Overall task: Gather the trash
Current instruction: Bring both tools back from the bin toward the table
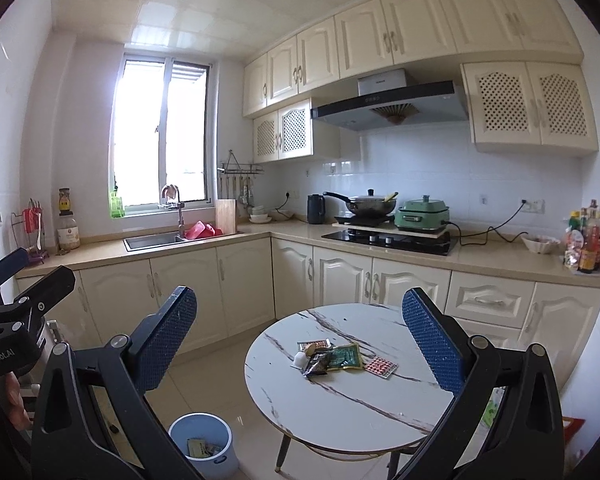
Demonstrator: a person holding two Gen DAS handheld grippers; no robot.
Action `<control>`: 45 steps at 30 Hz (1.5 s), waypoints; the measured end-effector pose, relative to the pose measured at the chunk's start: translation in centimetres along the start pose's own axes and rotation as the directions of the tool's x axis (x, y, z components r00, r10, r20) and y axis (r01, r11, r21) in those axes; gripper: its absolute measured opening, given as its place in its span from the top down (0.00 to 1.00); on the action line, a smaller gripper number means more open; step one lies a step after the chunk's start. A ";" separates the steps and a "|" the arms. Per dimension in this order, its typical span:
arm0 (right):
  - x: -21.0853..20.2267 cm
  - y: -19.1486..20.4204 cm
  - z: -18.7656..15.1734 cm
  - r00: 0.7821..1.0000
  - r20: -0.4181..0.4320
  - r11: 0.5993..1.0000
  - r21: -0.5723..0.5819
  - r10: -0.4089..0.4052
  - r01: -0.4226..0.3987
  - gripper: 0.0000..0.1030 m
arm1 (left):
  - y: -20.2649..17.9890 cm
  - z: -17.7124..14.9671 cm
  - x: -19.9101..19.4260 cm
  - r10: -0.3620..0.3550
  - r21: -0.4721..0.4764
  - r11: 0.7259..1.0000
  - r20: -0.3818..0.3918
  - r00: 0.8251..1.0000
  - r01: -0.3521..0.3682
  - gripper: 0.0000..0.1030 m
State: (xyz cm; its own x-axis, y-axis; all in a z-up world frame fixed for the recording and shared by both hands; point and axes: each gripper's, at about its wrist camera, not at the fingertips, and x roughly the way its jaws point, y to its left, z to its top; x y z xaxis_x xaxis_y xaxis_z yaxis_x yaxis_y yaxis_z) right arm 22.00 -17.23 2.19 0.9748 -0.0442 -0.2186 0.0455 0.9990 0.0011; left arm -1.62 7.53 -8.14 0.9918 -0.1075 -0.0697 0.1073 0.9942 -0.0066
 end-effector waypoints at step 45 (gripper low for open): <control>32.0 -21.7 -19.5 0.780 -0.615 0.979 0.060 -0.118 0.196 0.00 | -20.8 -3.2 63.2 -0.189 0.033 0.958 -0.676 0.712 0.285 0.14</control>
State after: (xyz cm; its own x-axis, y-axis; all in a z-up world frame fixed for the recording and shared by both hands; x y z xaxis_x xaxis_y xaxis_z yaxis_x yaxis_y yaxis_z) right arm 47.90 -40.13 -23.89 0.6207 -0.1455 -0.7704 0.2484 0.9685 0.0172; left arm 58.59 -19.96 -15.58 0.6387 -0.2636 -0.7229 0.3877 0.9218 0.0064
